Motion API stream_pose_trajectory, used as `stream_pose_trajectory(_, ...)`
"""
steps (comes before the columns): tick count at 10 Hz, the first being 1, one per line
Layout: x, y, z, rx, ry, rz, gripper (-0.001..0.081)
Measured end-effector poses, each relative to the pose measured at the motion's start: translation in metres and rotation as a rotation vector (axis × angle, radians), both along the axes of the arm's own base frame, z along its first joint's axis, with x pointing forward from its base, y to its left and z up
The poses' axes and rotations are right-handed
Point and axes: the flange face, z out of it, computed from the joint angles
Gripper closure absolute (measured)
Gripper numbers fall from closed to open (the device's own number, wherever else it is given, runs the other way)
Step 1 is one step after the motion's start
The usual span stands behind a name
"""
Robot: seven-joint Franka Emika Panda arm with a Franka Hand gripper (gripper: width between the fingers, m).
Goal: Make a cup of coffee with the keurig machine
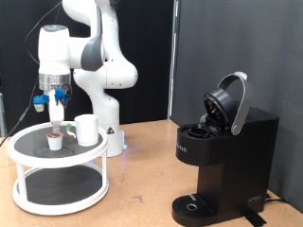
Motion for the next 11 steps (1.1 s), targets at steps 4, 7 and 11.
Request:
stream_pose_trajectory(4, 0.001, 0.001, -0.011, 0.0, 0.004, 0.003, 0.0072)
stream_pose_trajectory(7, 0.002, -0.001, -0.018, -0.005, 0.004, -0.002, 0.0072)
stream_pose_trajectory(11, 0.002, -0.005, -0.026, -0.01, 0.004, -0.009, 0.0072)
